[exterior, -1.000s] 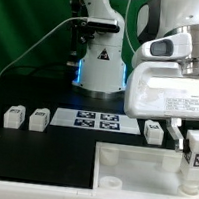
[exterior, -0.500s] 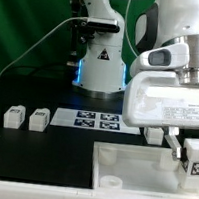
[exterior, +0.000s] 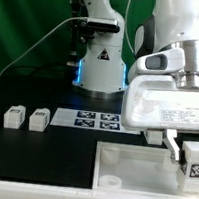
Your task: Assemble one leg
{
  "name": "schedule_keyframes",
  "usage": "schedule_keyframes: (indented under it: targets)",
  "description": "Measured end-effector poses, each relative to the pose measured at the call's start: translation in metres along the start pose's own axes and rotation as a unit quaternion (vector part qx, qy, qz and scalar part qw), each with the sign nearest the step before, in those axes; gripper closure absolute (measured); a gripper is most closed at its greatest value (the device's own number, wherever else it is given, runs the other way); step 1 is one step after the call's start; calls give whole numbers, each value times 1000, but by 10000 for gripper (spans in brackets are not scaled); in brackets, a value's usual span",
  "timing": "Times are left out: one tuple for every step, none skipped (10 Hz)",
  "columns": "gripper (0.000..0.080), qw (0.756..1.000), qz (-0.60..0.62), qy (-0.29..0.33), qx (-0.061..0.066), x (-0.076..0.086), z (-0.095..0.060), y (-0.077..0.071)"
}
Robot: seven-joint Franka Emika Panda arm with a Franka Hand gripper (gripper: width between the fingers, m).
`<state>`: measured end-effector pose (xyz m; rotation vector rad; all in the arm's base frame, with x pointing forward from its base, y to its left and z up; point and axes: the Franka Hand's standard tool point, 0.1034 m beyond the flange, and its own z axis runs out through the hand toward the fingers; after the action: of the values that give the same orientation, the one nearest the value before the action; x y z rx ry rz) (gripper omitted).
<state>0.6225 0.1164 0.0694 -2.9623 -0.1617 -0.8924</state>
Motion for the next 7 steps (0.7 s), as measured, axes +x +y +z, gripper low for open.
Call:
schedule_keyframes:
  targets:
    - [424, 1000, -2, 0, 0, 0, 0, 0]
    - [248, 1000, -6, 0, 0, 0, 0, 0]
    - [248, 1000, -7, 0, 0, 0, 0, 0]
    - [167, 1000, -8, 0, 0, 0, 0, 0]
    - [167, 1000, -10, 0, 0, 0, 0, 0]
    - [154, 1000, -11, 0, 0, 0, 0, 0]
    - [151, 1000, -13, 0, 0, 0, 0, 0]
